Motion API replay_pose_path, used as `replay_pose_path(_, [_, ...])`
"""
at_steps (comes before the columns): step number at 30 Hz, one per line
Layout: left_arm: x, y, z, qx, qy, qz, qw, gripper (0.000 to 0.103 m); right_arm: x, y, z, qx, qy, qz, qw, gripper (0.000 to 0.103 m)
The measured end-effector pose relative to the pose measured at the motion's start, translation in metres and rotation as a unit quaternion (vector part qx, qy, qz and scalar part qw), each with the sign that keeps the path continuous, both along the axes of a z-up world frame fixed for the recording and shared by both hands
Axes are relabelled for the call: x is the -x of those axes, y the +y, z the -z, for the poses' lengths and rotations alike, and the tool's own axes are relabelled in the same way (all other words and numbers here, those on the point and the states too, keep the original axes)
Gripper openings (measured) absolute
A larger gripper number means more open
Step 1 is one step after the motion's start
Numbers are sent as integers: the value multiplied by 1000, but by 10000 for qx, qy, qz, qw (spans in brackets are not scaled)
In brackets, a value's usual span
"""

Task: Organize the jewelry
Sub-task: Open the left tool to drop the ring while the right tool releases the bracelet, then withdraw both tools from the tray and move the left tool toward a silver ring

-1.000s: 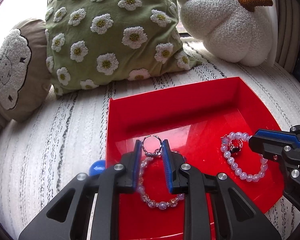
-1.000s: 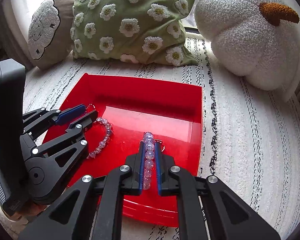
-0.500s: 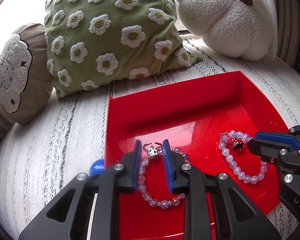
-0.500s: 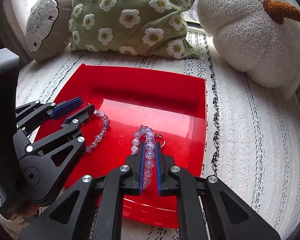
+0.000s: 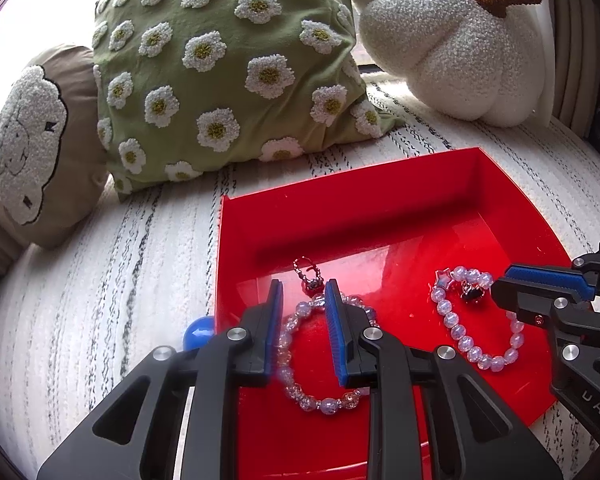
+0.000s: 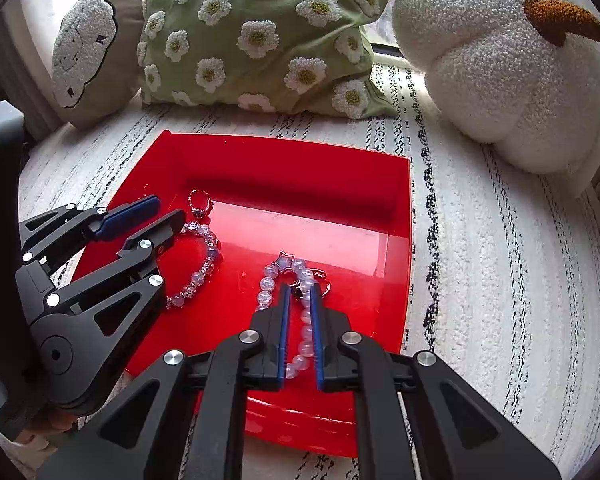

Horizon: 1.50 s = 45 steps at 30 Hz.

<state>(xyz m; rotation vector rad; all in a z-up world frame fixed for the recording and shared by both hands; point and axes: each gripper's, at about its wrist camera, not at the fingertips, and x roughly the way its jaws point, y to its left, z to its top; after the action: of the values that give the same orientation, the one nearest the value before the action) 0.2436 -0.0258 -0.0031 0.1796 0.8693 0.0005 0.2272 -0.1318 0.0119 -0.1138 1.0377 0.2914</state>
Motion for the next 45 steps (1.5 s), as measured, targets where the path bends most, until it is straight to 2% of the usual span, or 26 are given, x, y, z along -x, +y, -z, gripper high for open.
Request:
replay_pose_path(9, [3,6,-8,122,-58,-88,9999,22,1,-1,-3,-20,-47,13,10000,11])
replay_pose_path(11, [5,8,-13,157,-96,-91,9998,26,4,0,-6,-7,-88,-12,10000,11])
replay_pose_path(13, [9,8,-18,176,-185,-124,9996,41,8,0,-9,10,-153,-20,9999,11])
replay_pose_path(14, [11,8,-21,211,-211,-118,9995,43,10,1,-11,20,-180,-33,9998,11])
replay_pose_path(16, [14,8,-25,268,-221,-125,9993,48,14,2,-15,101,-257,-31,9996,18])
replay_pose_path(18, [20,8,-30,220,-273,-160,9993,54,21,2,-21,220,-415,0,9989,58])
replay_pose_path(23, [37,15,-53,306,-485,-228,9981,57,41,-2,-42,633,-892,58,9940,60])
replay_pose_path(25, [46,19,-64,350,-628,-261,9971,74,49,-7,-51,654,-978,69,9930,66])
replay_pose_path(27, [57,22,-75,350,-807,-334,9956,86,59,-12,-59,667,-1143,88,9912,76])
replay_pose_path(32, [75,23,-91,451,-923,-389,9939,87,86,-27,-69,549,-1393,210,9885,91])
replay_pose_path(39, [110,16,-83,290,-927,-396,9945,89,127,-41,-52,282,-1256,317,9912,93])
replay_pose_path(42, [136,18,-71,447,-855,-406,9945,89,144,-43,-39,21,-1077,373,9935,93])
replay_pose_path(45, [164,24,-55,797,-735,-466,9930,89,163,-42,-26,-184,-980,398,9942,93])
